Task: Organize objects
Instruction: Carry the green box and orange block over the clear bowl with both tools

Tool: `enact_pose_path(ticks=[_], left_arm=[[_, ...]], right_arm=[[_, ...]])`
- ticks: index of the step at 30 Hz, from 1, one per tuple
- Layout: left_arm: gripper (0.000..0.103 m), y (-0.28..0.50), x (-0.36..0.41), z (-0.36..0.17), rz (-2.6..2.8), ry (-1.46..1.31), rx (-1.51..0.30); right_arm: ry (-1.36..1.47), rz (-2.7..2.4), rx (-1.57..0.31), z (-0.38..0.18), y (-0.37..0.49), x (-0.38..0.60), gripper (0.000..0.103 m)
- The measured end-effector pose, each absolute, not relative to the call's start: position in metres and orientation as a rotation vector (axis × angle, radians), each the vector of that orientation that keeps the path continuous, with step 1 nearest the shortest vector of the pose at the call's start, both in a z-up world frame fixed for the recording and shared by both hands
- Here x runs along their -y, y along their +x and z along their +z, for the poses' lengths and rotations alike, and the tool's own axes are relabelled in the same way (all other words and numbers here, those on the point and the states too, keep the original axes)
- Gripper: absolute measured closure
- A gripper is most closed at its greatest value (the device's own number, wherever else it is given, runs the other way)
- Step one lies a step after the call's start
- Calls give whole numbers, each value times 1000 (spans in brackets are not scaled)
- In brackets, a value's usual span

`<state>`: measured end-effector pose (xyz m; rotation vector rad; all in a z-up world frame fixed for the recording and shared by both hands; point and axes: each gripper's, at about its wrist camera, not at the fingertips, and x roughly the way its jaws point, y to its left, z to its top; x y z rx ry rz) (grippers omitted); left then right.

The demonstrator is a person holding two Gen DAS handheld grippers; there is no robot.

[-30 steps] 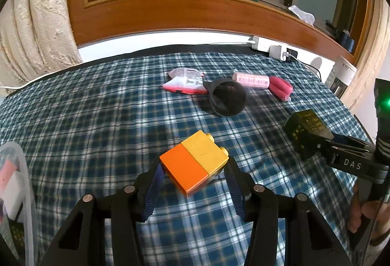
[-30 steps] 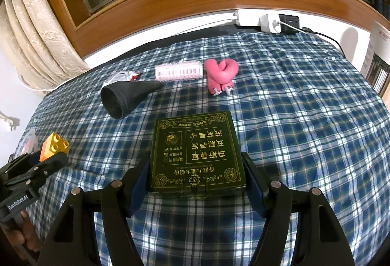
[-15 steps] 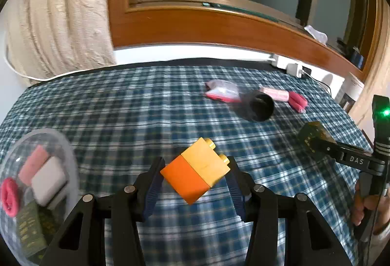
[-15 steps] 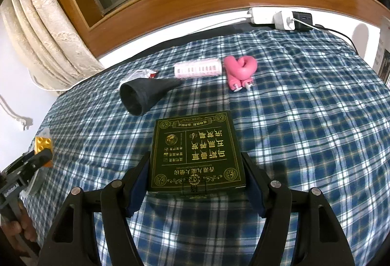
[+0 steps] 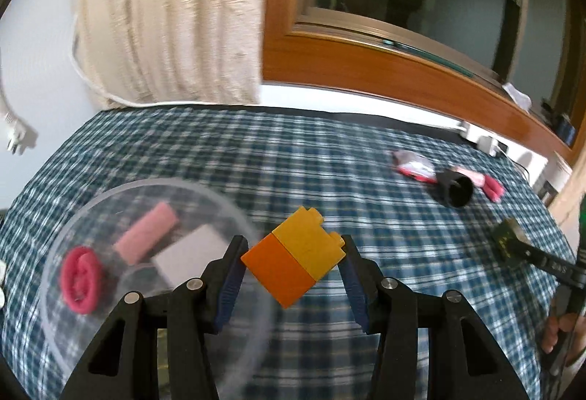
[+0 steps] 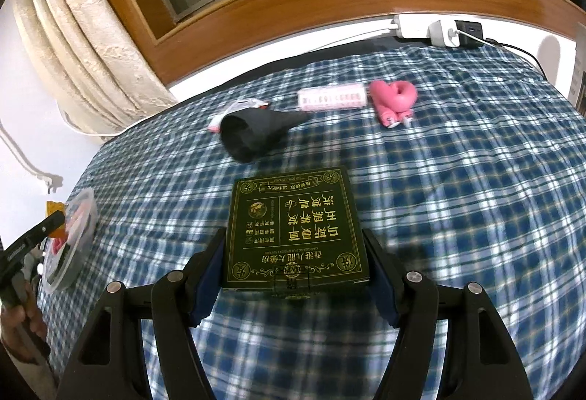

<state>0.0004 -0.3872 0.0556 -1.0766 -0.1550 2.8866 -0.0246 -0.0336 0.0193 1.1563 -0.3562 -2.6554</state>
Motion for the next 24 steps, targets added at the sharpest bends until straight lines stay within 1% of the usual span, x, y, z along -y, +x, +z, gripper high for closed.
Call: enact_pose_path(ticks=[6,22,24], left_arm=[[50,1,434,49,2914,-1123,284],[50,-3,495,26,2912,-1189,414],[48,-3,501,24,2911,-1188,443]], right_arm=[[1153,-2643,351,19,-17,54,33],[1131,-2562,307,22,-10,123,33],[1122,-2544,299,24,-11,134,33]])
